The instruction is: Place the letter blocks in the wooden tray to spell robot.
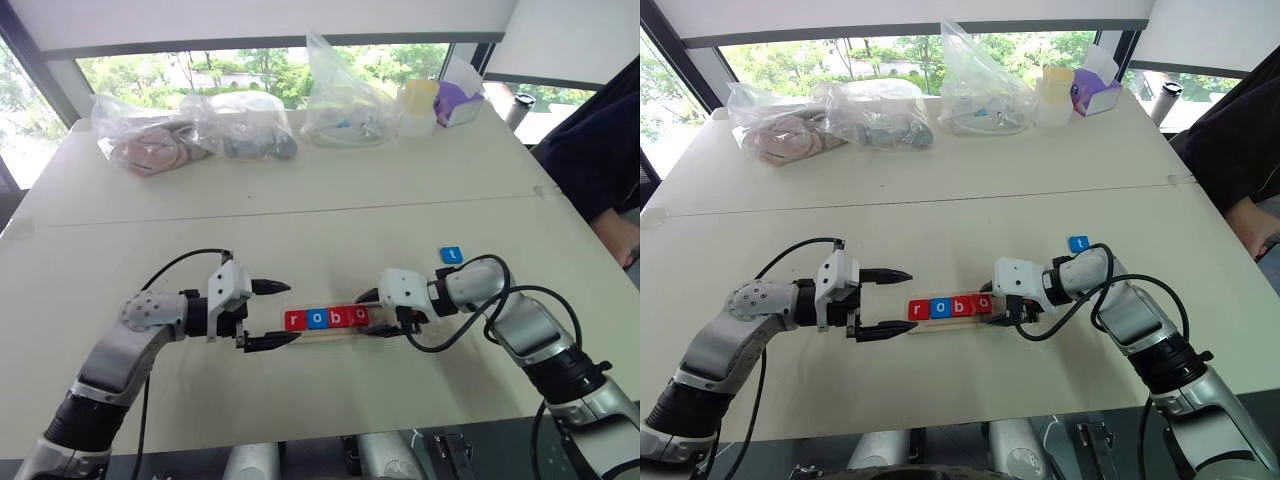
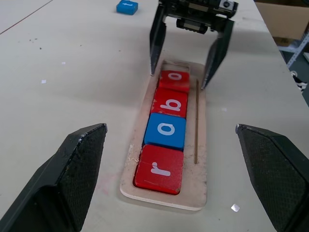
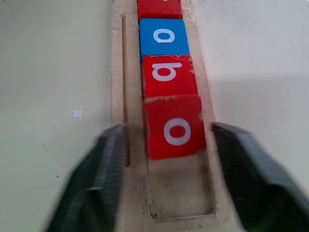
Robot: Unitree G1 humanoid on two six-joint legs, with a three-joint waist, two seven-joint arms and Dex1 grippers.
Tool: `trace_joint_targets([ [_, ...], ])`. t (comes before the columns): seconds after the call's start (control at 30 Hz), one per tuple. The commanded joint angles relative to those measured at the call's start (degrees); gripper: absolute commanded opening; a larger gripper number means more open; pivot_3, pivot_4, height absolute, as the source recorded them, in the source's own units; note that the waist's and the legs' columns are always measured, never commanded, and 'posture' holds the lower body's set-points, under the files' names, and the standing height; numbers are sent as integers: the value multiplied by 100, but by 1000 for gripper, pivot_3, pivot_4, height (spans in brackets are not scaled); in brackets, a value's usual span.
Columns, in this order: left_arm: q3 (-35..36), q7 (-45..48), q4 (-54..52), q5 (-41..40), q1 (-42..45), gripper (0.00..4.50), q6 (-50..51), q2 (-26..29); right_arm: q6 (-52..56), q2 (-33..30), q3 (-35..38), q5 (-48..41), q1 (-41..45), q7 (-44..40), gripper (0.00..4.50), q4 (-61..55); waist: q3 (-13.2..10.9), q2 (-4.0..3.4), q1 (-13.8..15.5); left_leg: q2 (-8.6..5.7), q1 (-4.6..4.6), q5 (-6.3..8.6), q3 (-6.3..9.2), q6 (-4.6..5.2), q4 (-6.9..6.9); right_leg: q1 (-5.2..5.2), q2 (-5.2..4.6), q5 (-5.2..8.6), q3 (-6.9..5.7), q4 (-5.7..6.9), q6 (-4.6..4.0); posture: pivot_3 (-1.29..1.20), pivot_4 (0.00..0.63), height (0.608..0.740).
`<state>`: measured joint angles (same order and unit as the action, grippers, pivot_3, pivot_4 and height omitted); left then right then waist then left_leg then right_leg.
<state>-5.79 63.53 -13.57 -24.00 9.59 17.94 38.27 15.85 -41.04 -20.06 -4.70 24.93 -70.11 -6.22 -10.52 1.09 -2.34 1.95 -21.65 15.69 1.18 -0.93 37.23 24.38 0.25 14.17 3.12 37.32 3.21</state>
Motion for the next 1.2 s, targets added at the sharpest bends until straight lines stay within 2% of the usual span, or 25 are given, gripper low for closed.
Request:
trace_joint_targets([
  [0.03,123,-18,-134,-17,28,4500,-104,32,-65,52,34,-18,124,-6,4450,-88,0,0,0,0,0,0,0,0,0,0,0,0,0,0,0,0,150,740],
  [0.27,117,-34,-101,-8,55,4500,-116,19,22,141,152,-102,207,107,4450,-101,0,0,-4,0,0,0,0,0,0,0,0,0,0,0,0,0,150,740],
  [0.37,100,-25,-92,1,66,4500,-123,18,178,225,418,-267,298,288,4450,-71,0,0,-3,0,0,0,1,0,-1,0,0,0,0,0,0,0,150,740],
  [0.43,98,-20,-92,-5,74,4500,-126,14,458,333,837,-402,399,718,4450,17,0,0,-3,0,0,0,1,0,-1,0,0,-1,0,0,1,0,150,740],
  [0.53,101,-27,-89,-7,59,4500,-145,1,958,490,1737,-294,511,1997,4450,441,0,0,9,0,-1,0,0,0,1,0,-1,-1,1,0,0,0,150,740],
  [0.73,43,22,9,9,90,4500,-221,-31,1872,672,2772,-224,225,3609,4450,611,0,0,38,-2,-6,0,-2,0,-4,2,-3,0,2,-5,-2,0,150,740],
  [0.93,-55,108,192,63,293,4500,-279,-119,2616,955,3156,-263,-77,4547,4450,489,0,-2,-13,-2,-3,0,-2,0,-7,4,-1,-4,4,0,5,0,150,740],
  [1.2,-28,173,277,105,372,4500,-303,-135,3243,1293,3284,-416,-309,5097,4450,344,1,-4,-19,-1,1,0,-6,0,-11,4,3,-5,9,0,9,0,150,740],
])
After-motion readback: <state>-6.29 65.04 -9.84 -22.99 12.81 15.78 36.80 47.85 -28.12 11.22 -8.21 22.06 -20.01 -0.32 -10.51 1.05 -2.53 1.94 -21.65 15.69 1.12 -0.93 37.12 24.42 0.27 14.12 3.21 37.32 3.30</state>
